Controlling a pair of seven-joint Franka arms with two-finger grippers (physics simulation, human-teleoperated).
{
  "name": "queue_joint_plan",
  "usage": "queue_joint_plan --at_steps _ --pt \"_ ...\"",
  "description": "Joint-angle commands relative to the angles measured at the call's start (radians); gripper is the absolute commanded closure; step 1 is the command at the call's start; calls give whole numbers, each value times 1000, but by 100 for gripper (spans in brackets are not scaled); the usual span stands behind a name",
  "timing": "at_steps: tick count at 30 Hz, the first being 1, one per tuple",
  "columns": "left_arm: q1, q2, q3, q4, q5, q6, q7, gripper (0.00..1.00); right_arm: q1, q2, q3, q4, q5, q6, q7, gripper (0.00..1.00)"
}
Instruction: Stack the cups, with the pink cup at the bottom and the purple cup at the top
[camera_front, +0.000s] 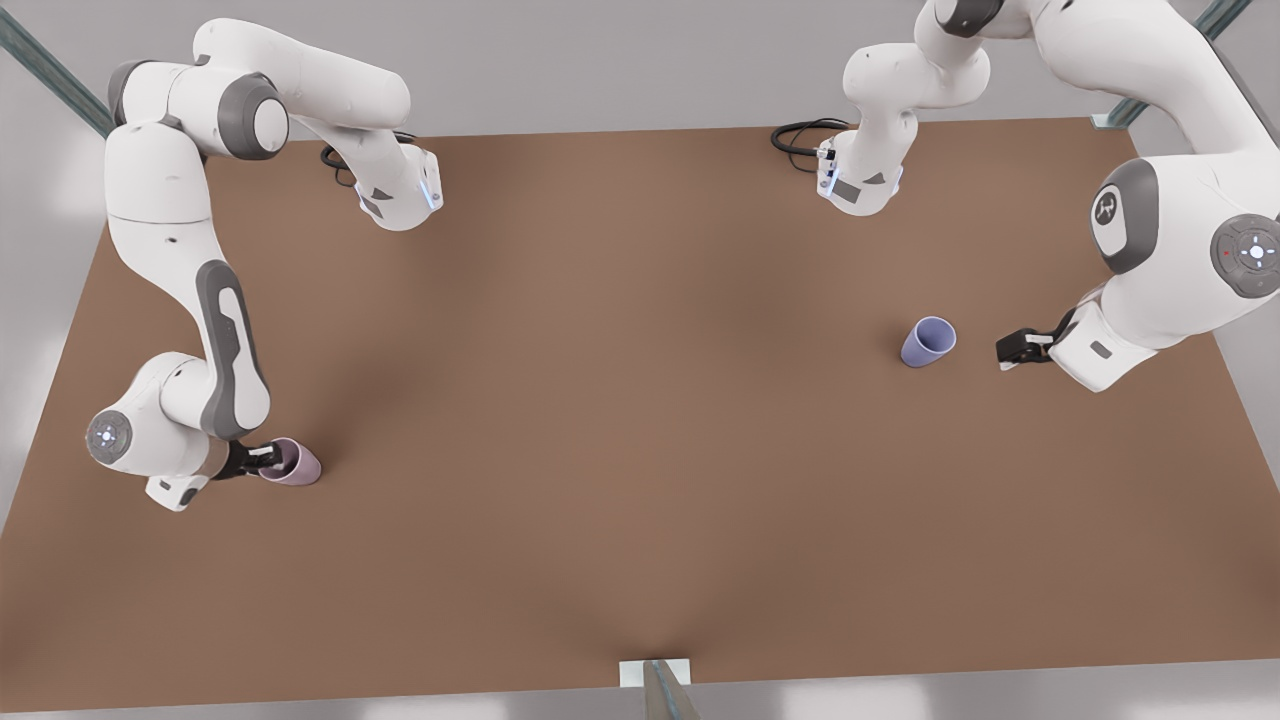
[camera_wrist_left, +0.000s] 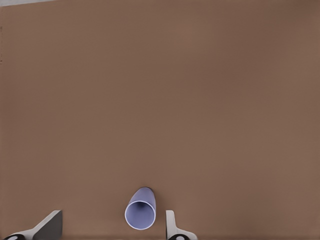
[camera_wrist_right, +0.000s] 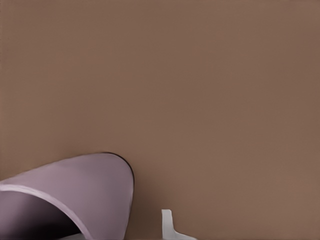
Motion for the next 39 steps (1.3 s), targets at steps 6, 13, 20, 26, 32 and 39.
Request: queue_joint_plan --at_steps 6,13,20,26,32,39 --pt "-2 -1 2 0 0 5 6 0 0 14 16 4 22 8 -188 75" --pt "-3 -3 8 -1 0 8 4 0 -23 -19 76 4 12 3 -176 79" --pt "-5 -3 8 -1 0 7 4 0 262 -166 131 7 25 -110 373 79" --pt "-5 -4 8 -19 2 10 3 0 807 -17 128 336 43 -113 1122 79" --pt "-5 -3 9 -19 2 12 3 0 1026 406 133 897 -27 -265 1528 79" --pt "-5 -1 11 -19 2 12 3 0 1103 412 51 859 -50 -354 1570 79"
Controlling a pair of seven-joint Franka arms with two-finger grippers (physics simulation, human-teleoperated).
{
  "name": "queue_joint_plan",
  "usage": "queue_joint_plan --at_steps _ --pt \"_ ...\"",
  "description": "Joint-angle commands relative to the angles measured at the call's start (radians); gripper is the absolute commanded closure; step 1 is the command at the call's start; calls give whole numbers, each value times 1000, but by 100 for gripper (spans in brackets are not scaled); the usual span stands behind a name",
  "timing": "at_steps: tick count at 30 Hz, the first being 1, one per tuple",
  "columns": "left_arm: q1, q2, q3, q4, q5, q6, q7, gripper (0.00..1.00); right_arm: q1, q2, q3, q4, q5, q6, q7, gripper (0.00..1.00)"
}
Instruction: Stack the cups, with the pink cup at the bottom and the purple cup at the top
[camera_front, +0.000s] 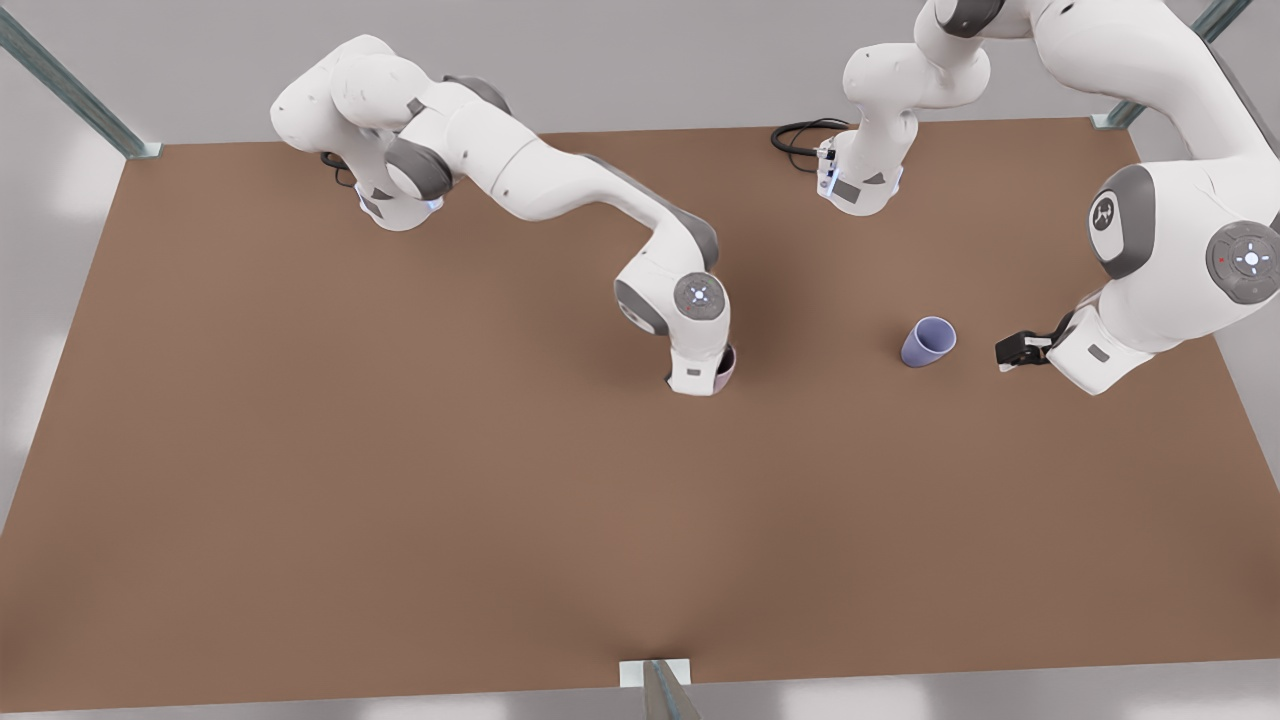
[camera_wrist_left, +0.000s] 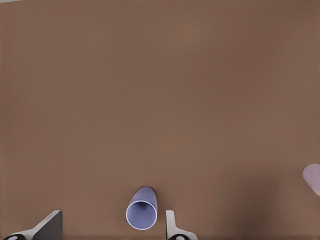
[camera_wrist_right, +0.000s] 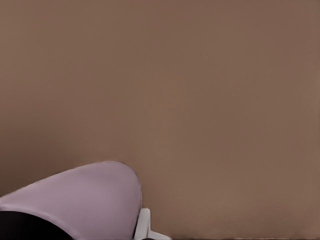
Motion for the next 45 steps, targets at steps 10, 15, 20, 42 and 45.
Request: queue_joint_plan --at_steps 10,15,20,42,45 --pt "0 -65 0 -128 1 80 0 0 -2 10 -7 -1 -11 -42 688 4" --pt "2 -191 14 -345 1 209 1 0 7 26 -6 -35 -38 -9 696 4" --pt "2 -320 35 -621 1 387 1 0 4 16 -9 -35 -38 -13 685 4" --pt "5 -250 183 -1098 1 891 3 0 -426 -744 -13 -599 -81 -65 305 0" --pt "5 -225 190 -1098 1 891 3 0 -799 -846 2 -618 -62 -237 -284 0"
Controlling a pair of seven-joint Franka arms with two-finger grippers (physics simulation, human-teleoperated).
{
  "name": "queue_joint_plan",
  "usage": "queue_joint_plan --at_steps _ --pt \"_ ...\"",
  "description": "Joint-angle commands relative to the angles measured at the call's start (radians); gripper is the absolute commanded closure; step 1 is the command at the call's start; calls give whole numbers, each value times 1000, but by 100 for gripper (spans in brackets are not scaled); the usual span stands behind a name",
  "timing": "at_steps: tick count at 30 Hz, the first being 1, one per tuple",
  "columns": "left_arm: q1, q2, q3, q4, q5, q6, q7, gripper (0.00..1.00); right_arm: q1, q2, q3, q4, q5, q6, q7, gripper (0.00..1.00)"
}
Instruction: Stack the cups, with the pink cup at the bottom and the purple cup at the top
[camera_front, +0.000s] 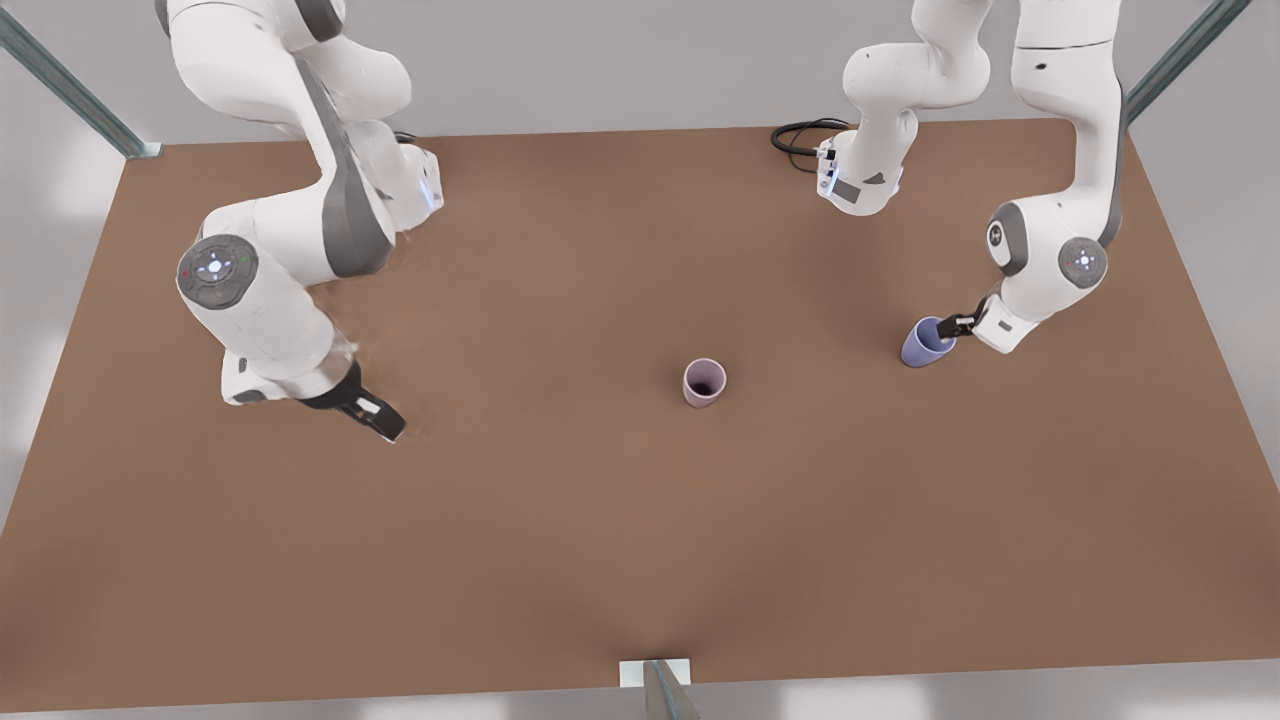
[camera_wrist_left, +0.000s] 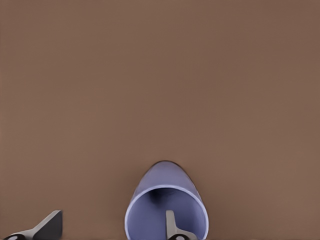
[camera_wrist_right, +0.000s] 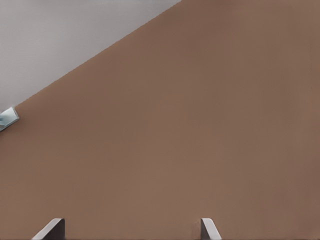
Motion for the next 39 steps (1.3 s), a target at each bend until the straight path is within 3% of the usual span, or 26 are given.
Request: queue_joint_plan --at_steps 1,6,7,9,10,13,14,21,26,28,34,39 --pt "-8 17 2 0 2 32 -3 0 -122 -28 5 -2 7 -162 -773 0" --pt "-8 59 1 0 0 32 -4 0 -166 -12 -9 63 10 -179 -869 0" --pt "-8 66 1 0 0 32 -4 8 -189 -12 -10 66 11 -187 -869 0" --pt "-8 83 1 0 -1 32 -6 43 -194 -16 -9 81 16 -199 -869 0" --pt "-8 88 1 0 -1 32 -12 53 -195 -15 -9 89 14 -201 -871 0" --pt "-8 103 1 0 -4 30 -15 75 -223 -24 -10 91 17 -280 -872 0" --pt "-8 106 1 0 -4 29 -13 79 -223 -21 -10 103 17 -270 -872 0" --pt "-9 91 -1 8 -4 4 -24 79 -229 -7 -9 146 0 -244 -872 0" --pt "-14 33 -15 114 -3 -120 -52 79 -226 7 -6 152 -1 -242 -872 0" --pt "-17 6 -85 156 -3 -140 -98 79 -226 7 -4 153 0 -242 -872 0" --pt "-25 171 -283 684 -3 -582 -280 79 -229 11 -2 152 3 -231 -872 0" --pt "-25 287 -418 911 -4 -674 -448 79 -234 11 -4 152 14 -231 -872 0"
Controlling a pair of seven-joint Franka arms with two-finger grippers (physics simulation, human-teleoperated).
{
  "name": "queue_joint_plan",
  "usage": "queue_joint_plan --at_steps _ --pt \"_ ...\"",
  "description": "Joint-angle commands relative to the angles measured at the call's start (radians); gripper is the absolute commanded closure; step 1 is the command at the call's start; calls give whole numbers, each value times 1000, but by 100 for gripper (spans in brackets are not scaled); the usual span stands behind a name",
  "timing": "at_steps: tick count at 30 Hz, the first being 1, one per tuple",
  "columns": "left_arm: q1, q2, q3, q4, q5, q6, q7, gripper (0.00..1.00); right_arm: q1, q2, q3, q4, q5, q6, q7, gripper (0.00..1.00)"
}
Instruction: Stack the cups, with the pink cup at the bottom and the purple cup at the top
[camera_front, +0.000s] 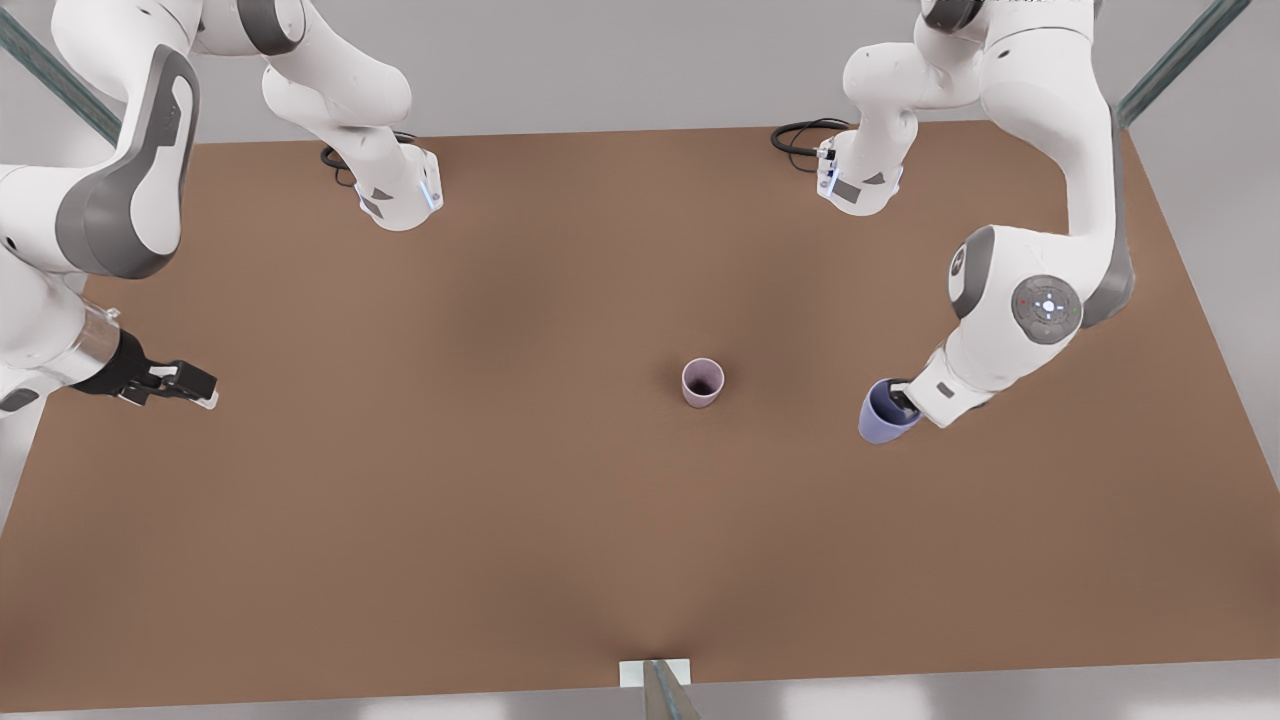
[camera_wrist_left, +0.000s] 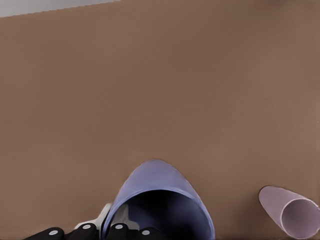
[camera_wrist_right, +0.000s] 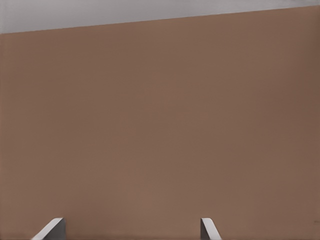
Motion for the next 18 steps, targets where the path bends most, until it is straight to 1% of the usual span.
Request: queue_joint_plan --at_steps 1,5,6,8,9,11,13,15,18 --pt "2 29 -42 39 -5 -156 -302 79 0 -1 -1 0 6 3 -101 0" --pt "1 52 -149 39 -31 -191 -417 79 2 -1 1 0 7 9 -100 0" --pt "-30 60 -157 39 -32 -211 -451 79 2 -1 1 2 7 9 -100 0" --pt "-94 73 -158 40 -39 -207 -535 79 5 -1 1 2 7 11 -98 0" --pt "-111 93 -160 62 -75 -203 -562 79 5 -1 1 2 7 17 -98 0" --pt "-154 135 -161 116 -77 -203 -629 79 5 1 1 0 7 17 -100 0" --pt "-179 155 -161 125 -80 -199 -654 79 5 1 1 2 7 20 -100 0" --pt "-208 193 -161 168 -95 -197 -689 79 5 1 1 2 7 20 -98 0" --pt "-223 221 -161 169 -91 -197 -690 79 5 1 1 2 7 20 -100 0"
